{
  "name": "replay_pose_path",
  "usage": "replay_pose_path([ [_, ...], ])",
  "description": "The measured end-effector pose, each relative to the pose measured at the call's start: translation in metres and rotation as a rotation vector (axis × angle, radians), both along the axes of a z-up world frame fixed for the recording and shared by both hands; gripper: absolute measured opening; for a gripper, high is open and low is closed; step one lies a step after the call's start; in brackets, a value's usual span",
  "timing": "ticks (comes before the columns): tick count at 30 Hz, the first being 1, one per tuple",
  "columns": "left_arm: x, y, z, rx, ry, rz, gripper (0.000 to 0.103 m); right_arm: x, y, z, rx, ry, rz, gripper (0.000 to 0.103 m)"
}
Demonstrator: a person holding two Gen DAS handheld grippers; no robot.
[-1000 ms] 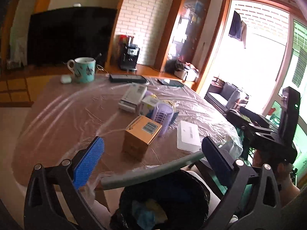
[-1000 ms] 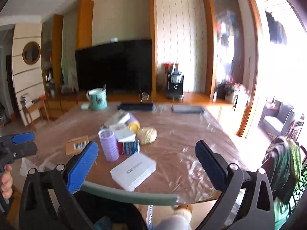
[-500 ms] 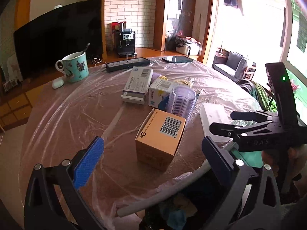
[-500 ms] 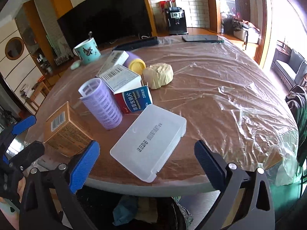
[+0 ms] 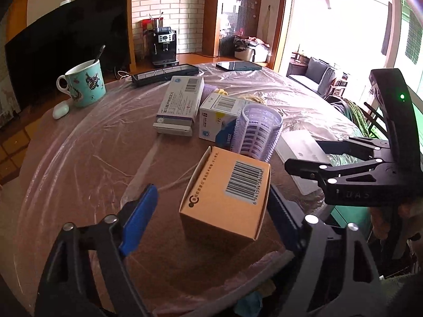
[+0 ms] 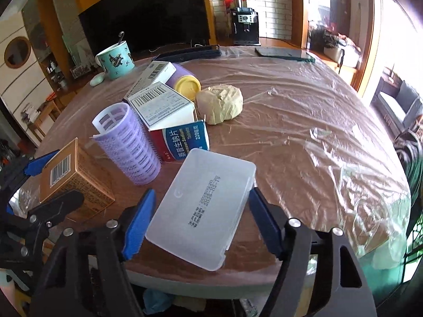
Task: Collect trash
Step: 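Grasp the cardboard barcode box with the left tool while the right tool grasps the white plastic box, then carry both held boxes off the table over the trash bin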
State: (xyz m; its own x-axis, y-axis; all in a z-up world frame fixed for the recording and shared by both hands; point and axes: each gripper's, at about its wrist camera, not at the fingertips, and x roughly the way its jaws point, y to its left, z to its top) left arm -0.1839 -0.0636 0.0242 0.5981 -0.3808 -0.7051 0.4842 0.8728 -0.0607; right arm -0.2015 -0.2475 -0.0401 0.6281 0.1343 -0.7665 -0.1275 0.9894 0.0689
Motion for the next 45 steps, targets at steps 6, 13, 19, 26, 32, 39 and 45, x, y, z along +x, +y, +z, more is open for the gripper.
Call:
replay_pose_path([
  [6, 0.004, -0.005, -0.005, 0.005, 0.014, 0.000, 0.069, 0.005, -0.003, -0.001, -0.064, -0.007, 0.015, 0.064],
  [13, 0.010, -0.006, -0.012, -0.003, 0.049, 0.005, 0.051, 0.004, -0.003, -0.004, -0.071, -0.009, 0.024, 0.057],
  [19, 0.011, -0.006, -0.008, 0.000, 0.038, 0.028, 0.049, 0.006, -0.006, -0.002, -0.060, -0.017, 0.034, 0.054],
  [26, 0.008, 0.001, -0.001, -0.019, 0.032, 0.079, 0.049, 0.005, -0.016, 0.006, -0.003, -0.032, 0.024, 0.054],
  [32, 0.004, 0.004, 0.003, -0.026, 0.023, 0.104, 0.049, 0.007, -0.020, 0.013, 0.022, -0.047, 0.018, 0.054],
  [39, 0.000, 0.005, 0.007, -0.033, 0.017, 0.117, 0.049, 0.005, -0.022, 0.019, 0.051, -0.062, 0.021, 0.054],
  [45, -0.006, 0.006, 0.011, -0.035, 0.014, 0.127, 0.049, -0.001, -0.023, 0.028, 0.078, -0.080, 0.032, 0.054],
])
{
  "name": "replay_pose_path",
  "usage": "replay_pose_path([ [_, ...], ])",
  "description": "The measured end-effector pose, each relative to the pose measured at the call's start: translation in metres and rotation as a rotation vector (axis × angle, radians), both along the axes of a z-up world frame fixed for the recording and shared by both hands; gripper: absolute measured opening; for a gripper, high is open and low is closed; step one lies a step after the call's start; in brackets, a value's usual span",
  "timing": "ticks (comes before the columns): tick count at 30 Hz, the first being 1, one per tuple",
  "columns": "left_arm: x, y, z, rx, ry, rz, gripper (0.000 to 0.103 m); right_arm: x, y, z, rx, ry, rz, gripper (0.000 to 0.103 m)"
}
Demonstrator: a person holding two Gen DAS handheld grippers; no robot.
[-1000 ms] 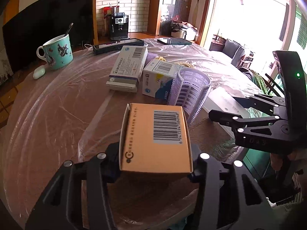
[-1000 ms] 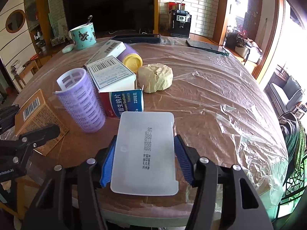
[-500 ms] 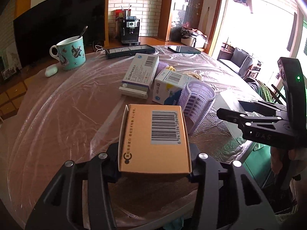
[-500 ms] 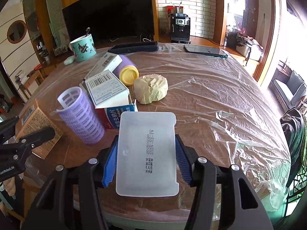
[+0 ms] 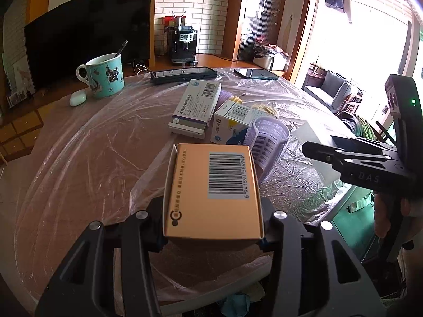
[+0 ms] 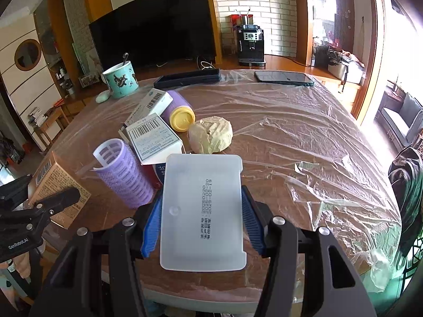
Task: Collect trash
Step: 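Carry both held boxes off the table over the trash bin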
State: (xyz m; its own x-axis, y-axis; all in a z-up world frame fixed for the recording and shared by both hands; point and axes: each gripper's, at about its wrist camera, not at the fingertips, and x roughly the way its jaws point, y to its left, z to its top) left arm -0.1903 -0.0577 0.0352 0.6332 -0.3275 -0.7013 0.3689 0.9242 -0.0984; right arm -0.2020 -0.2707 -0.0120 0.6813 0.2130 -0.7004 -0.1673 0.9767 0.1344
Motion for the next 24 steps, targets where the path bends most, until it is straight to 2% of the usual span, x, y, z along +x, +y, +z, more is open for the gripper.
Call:
replay_pose_path([
  [13, -0.011, 0.006, 0.006, -0.015, 0.002, 0.017, 0.049, -0.013, 0.004, 0.013, 0.043, -0.011, 0.055, 0.054],
  [24, -0.026, 0.011, 0.012, -0.021, -0.006, 0.023, 0.049, -0.035, 0.014, 0.021, 0.020, -0.037, 0.086, 0.054],
])
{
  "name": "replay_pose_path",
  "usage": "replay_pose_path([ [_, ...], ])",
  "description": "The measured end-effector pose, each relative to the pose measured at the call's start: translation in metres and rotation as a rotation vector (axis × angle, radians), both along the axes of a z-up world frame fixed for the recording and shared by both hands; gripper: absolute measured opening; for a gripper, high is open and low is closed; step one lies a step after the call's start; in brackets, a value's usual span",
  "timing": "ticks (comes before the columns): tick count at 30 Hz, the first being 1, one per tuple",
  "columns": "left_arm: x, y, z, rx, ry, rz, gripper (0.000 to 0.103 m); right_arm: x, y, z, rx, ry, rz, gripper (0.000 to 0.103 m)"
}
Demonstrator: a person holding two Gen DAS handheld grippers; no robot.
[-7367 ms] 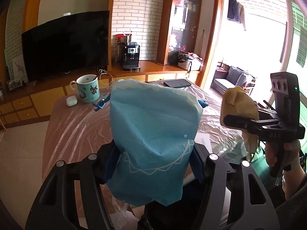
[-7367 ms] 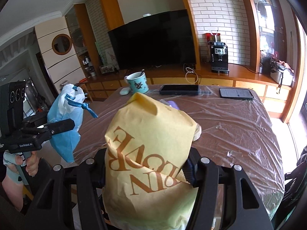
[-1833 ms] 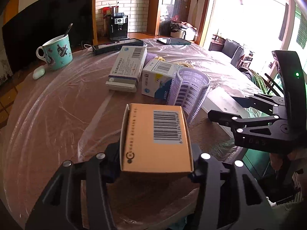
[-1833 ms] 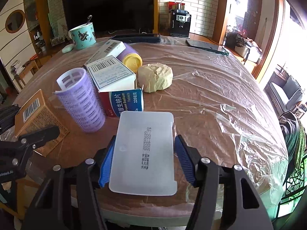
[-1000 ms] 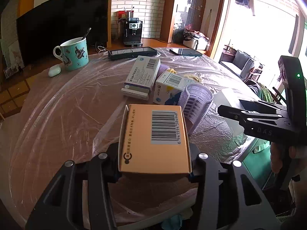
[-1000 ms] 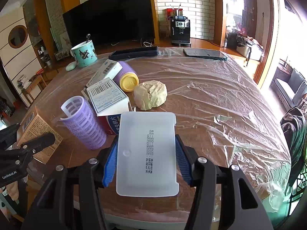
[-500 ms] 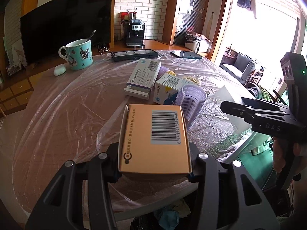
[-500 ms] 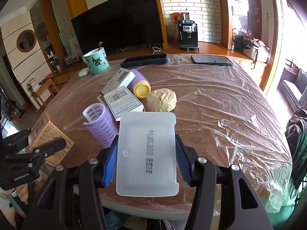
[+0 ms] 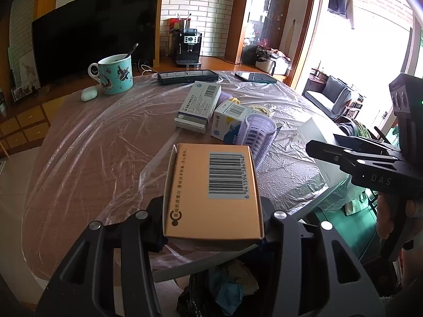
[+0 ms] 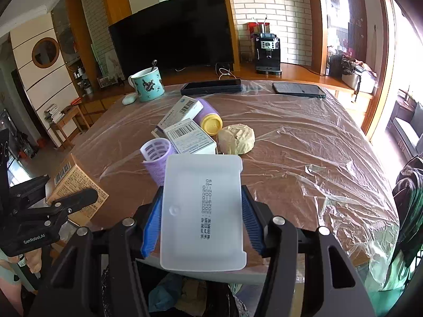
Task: Collect trash
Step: 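Carry both held boxes off the table over the trash bin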
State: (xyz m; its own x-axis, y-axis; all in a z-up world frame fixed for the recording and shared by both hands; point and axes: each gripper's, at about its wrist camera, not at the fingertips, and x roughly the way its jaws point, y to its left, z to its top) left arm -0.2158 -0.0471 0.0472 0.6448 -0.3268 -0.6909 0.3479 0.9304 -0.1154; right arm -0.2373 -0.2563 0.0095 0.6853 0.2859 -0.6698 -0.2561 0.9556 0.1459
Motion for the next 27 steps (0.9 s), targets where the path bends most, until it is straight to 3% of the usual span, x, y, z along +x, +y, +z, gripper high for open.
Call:
replay_pose_path([
  [27, -0.051, -0.007, 0.008, 0.004, -0.001, -0.068, 0.049, -0.052, 0.006, 0.002, -0.021, 0.002, 0.069, 0.054],
])
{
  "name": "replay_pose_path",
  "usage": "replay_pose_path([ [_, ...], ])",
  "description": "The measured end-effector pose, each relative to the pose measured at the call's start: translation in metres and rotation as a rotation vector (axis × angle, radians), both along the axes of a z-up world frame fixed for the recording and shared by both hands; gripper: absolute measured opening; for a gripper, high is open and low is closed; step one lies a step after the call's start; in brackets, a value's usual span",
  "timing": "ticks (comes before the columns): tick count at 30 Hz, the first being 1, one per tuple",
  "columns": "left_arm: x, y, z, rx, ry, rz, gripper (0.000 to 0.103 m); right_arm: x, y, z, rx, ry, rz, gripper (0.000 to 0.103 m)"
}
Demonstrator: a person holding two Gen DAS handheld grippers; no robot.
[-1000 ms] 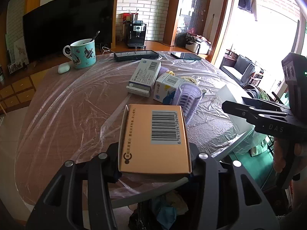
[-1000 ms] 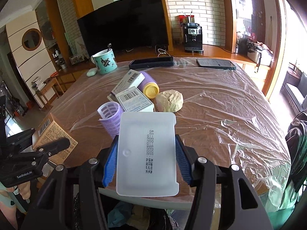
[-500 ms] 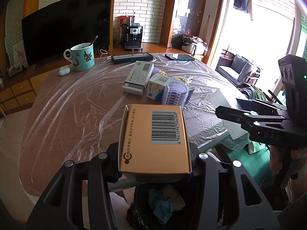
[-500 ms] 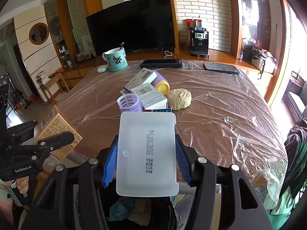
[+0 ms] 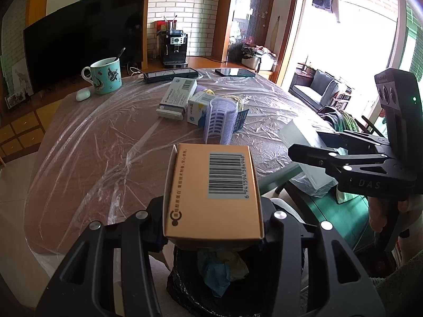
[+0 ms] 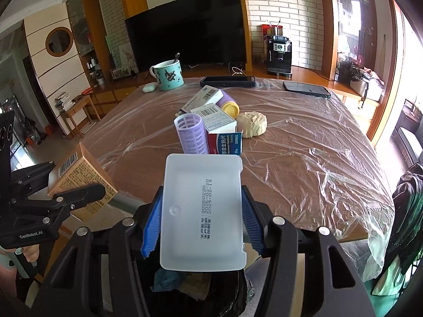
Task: Collect trash
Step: 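Carry both held boxes off the table over the trash bin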
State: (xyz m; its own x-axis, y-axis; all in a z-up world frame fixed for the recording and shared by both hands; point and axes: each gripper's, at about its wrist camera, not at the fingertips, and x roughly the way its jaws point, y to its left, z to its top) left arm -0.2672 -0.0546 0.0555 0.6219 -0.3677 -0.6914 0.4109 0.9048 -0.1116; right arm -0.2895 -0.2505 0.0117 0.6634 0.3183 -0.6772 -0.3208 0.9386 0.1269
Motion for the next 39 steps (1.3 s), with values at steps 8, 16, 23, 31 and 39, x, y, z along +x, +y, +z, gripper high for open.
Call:
replay_pose_path([
  [8, -0.008, -0.002, -0.012, 0.005, 0.033, -0.017, 0.049, -0.011, 0.000, -0.010, -0.003, 0.036, 0.013, 0.054],
  [16, -0.015, -0.008, -0.029, 0.023, 0.079, -0.035, 0.049, -0.020, 0.002, -0.023, -0.014, 0.079, 0.026, 0.054],
  [23, -0.020, -0.011, -0.041, 0.041, 0.112, -0.041, 0.049, -0.025, 0.003, -0.035, -0.012, 0.112, 0.034, 0.054],
  [31, -0.023, -0.015, -0.053, 0.052, 0.144, -0.047, 0.049, -0.029, 0.006, -0.047, -0.021, 0.143, 0.043, 0.054],
  [39, -0.024, -0.016, -0.066, 0.065, 0.171, -0.051, 0.049, -0.030, 0.011, -0.061, -0.030, 0.177, 0.057, 0.054],
])
